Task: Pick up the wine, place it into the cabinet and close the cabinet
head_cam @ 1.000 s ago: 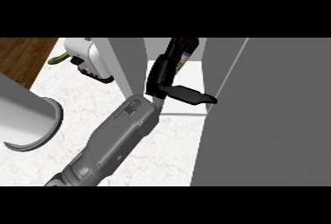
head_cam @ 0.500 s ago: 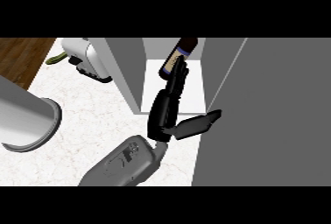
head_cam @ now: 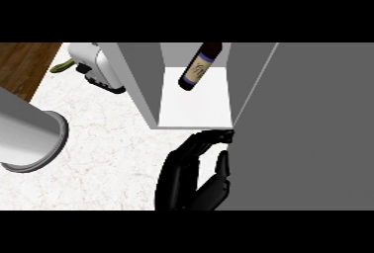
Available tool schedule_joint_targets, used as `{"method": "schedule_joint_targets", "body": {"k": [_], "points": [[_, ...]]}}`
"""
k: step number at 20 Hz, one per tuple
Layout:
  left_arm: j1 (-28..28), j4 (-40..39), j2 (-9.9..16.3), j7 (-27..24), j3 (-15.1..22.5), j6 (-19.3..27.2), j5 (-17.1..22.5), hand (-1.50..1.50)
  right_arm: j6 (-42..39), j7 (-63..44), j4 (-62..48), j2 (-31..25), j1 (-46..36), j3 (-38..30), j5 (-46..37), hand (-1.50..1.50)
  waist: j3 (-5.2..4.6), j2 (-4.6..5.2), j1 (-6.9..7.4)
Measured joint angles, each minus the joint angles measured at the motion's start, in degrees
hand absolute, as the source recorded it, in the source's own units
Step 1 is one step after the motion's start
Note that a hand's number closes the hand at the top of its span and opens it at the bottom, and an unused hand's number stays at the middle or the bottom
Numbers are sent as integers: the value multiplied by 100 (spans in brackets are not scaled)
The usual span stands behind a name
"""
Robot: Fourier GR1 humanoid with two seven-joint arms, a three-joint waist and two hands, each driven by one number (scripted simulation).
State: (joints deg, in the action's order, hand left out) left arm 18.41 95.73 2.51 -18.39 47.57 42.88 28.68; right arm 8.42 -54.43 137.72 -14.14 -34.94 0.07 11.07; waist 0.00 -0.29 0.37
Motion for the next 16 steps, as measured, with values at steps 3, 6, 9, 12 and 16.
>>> {"method": "schedule_joint_targets", "body": {"k": [3, 6, 9, 12, 16], "points": [[-422, 575, 360, 100, 168, -191, -27, 150, 86, -95, -24, -16, -178, 69, -106, -150, -3, 2, -1], [-935, 1032, 813, -10, 253, -575, 7, 150, 121, -99, 21, 38, -138, 213, -202, -150, -4, 7, -2], [-1416, 1454, 1260, -198, 242, -909, 71, 150, 23, -84, -29, 67, -113, 287, -3, 150, 6, 14, 11], [-1735, 1905, 1766, -219, 83, -1137, 148, 150, -166, -18, -40, 16, -189, 505, 100, 150, 24, 17, 27], [-2169, 2409, 2412, -266, -255, -1615, 463, 150, -231, -17, -23, 243, -184, 859, 183, 150, 25, 11, 41]]}}
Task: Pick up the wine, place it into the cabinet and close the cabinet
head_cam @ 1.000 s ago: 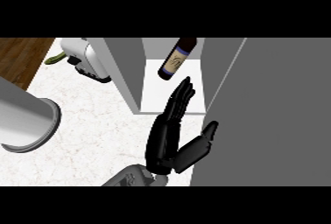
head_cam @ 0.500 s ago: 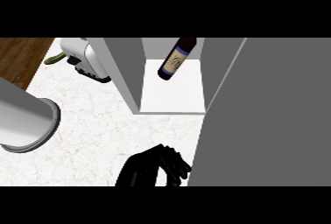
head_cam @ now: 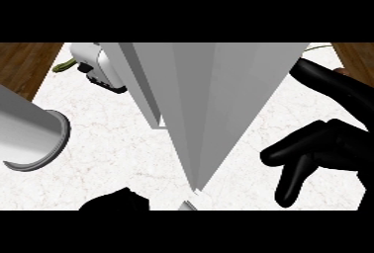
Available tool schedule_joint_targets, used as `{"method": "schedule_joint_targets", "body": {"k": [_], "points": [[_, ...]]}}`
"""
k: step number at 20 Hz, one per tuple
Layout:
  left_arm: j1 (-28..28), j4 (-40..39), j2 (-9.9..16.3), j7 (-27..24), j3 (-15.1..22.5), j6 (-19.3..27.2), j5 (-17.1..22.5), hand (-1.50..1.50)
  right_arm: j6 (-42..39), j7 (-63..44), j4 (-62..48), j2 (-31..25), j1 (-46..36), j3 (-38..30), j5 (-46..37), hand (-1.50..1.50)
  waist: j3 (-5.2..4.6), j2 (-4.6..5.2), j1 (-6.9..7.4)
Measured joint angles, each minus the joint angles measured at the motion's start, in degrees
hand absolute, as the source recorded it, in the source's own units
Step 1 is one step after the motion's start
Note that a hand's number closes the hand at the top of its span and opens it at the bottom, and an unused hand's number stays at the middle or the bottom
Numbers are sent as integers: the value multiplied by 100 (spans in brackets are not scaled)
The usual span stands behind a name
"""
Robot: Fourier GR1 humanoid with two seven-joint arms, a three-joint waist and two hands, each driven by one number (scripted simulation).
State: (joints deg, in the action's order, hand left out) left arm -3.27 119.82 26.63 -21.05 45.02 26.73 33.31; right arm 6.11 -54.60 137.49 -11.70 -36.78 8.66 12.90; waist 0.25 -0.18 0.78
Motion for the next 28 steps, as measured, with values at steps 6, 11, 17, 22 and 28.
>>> {"method": "schedule_joint_targets", "body": {"k": [6, 11, 17, 22, 28], "points": [[-744, 442, 806, -395, -804, -809, 598, 150, 110, -143, -31, 557, -118, 902, 40, 150, -20, -17, 48], [-1352, 556, 1451, -712, -1868, -1596, 1257, 150, 324, -240, -272, 965, -426, 1728, -220, 150, -39, -25, 63], [-2020, 341, 2033, -965, -3037, -2743, 2019, 150, 809, -28, -1208, 1118, -1290, 2405, -598, 150, -44, -26, 126], [-2285, 222, 2385, -864, -3699, -3483, 2564, 150, 1351, 532, -2538, 1152, -2164, 2542, -753, 150, -43, -2, 191], [-2402, -66, 2548, -789, -4198, -4181, 2920, 150, 1811, 1350, -4328, 1163, -3109, 2354, -600, 150, -41, 30, 258]]}}
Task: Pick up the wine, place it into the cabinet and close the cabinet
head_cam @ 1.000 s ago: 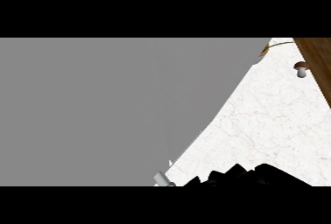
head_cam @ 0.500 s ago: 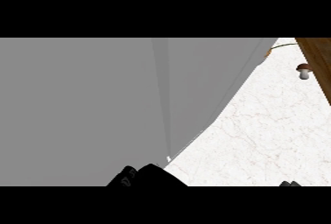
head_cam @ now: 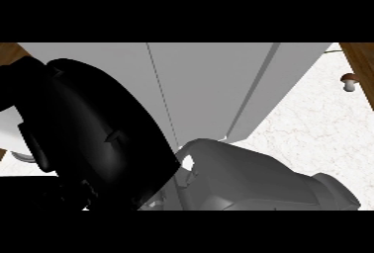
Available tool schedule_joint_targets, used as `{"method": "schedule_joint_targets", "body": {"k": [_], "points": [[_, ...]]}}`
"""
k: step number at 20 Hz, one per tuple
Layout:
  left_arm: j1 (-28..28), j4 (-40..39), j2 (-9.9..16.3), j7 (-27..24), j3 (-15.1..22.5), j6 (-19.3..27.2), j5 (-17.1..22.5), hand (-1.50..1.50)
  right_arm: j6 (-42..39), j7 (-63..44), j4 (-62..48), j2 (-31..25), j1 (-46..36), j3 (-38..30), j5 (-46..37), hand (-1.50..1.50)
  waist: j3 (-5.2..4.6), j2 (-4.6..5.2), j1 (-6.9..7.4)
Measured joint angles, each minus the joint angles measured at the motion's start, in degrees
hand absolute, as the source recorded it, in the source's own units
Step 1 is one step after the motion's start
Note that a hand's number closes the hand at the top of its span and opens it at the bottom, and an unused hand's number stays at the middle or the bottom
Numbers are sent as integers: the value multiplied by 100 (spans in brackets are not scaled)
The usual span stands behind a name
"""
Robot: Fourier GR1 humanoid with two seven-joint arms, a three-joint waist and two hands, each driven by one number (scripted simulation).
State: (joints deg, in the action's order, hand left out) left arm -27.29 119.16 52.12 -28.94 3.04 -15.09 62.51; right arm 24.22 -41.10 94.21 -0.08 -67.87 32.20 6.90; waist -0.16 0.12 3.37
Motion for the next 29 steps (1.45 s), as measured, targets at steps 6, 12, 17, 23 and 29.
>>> {"method": "schedule_joint_targets", "body": {"k": [6, 12, 17, 23, 29], "points": [[-114, -280, 23, 61, -397, -442, 177, 150, 106, 793, -1633, 7, -615, -368, 462, 150, 1, 27, 8], [-105, -279, 109, 259, -736, -516, 402, 150, -134, 1767, -2965, 11, -846, -670, 617, 150, 1, -37, 6], [-14, -242, 100, 363, -837, -439, 500, 150, -337, 2399, -3308, 11, -776, -593, 587, 150, -21, -174, 8], [50, -178, 85, 443, -866, -334, 552, 150, -642, 3061, -3426, -50, -599, -576, 516, 150, -68, -253, 51], [113, -176, 118, 513, -941, -276, 625, 150, -774, 3480, -3462, -110, -498, -531, 404, 150, -125, -278, 65]]}}
